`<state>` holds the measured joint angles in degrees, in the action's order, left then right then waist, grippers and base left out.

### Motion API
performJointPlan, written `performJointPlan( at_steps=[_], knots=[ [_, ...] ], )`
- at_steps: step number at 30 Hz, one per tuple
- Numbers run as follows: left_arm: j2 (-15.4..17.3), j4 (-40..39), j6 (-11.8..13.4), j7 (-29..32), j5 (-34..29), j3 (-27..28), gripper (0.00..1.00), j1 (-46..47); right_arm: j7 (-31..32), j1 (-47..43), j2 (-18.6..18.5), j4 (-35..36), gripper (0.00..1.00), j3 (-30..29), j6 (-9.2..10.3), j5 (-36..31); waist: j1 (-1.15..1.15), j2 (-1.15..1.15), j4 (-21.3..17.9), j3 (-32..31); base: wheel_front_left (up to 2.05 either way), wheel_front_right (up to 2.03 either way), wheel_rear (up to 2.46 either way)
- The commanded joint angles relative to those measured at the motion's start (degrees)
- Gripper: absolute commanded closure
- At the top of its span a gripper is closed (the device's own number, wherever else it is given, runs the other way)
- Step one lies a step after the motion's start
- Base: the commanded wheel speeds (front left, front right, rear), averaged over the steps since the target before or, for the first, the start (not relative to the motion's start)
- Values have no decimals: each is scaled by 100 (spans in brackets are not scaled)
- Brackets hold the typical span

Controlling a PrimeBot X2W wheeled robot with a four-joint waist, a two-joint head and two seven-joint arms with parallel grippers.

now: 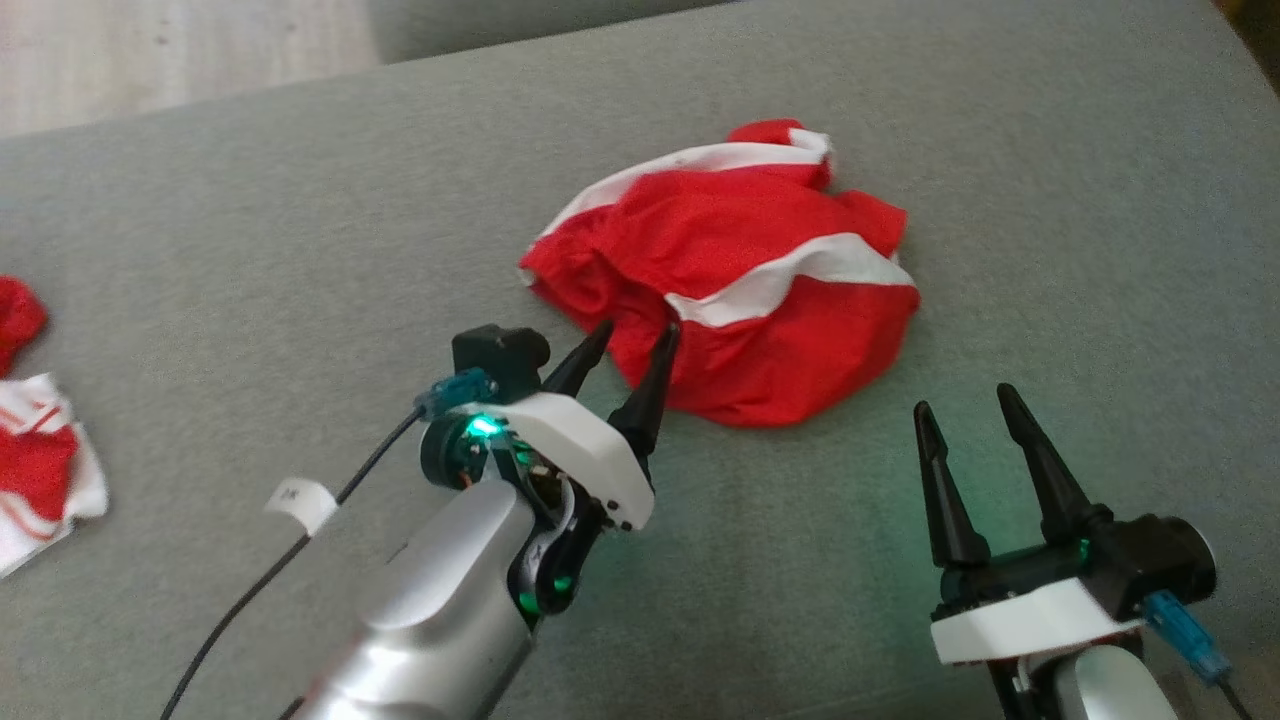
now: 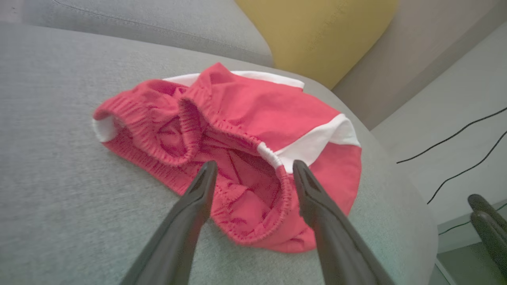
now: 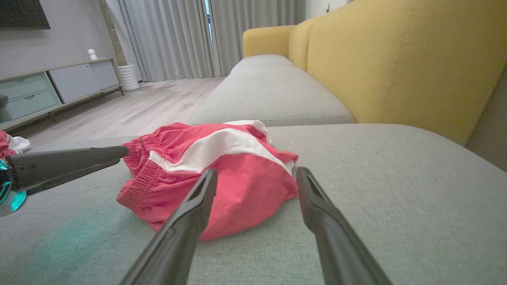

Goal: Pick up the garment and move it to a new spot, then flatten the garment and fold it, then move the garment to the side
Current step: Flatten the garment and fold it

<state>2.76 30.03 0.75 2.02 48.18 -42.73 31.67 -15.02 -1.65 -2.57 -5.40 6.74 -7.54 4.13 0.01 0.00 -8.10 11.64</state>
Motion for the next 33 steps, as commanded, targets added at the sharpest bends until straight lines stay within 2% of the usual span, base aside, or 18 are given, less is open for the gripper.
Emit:
performJointPlan(
  at_steps=[1, 13, 16, 17, 22, 26, 28, 29, 33],
  knots=[
    [12, -77, -42, -36, 48, 87, 0, 311, 2, 193, -31, 154, 0, 127, 5, 45, -1, 0, -188, 116, 0, 0, 0],
    [12, 592, 5, -319, 324, -163, 0, 802, 2, 313, -31, 170, 0, 199, 5, 173, -1, 0, -662, 250, 0, 0, 0],
    [12, 718, -22, -544, 343, -166, 83, 881, 2, 298, -31, 180, 0, 163, 5, 188, -1, 0, -709, 274, 0, 0, 0],
    [12, 735, -54, -603, 364, -186, 100, 902, 2, 293, -31, 178, 0, 160, 5, 189, -1, 0, -717, 275, 0, 0, 0],
    [12, 577, -298, -767, 539, -430, 100, 1013, 2, 278, -31, 146, 0, 180, 5, 204, -1, 0, -758, 143, 0, 0, 0],
    [12, 99, -436, -617, 778, -788, 100, 1396, 2, 304, -31, 155, 0, 237, 5, 224, -1, 0, -809, -14, 0, 0, 0],
    [12, -158, -483, -468, 884, -956, 100, 1767, 2, 316, -31, 165, 0, 315, 5, 225, -1, 0, -864, -106, 0, 0, 0],
    [12, -385, -524, -357, 974, -1049, 100, 2242, 2, 335, -31, 168, 0, 431, 5, 188, -1, 0, -951, -191, 0, 0, 0],
    [12, -619, -648, -346, 1113, -969, 100, 3291, 2, 388, -31, 303, 0, 596, 5, 215, -1, 0, -1139, -299, 0, 0, 0]
  ],
)
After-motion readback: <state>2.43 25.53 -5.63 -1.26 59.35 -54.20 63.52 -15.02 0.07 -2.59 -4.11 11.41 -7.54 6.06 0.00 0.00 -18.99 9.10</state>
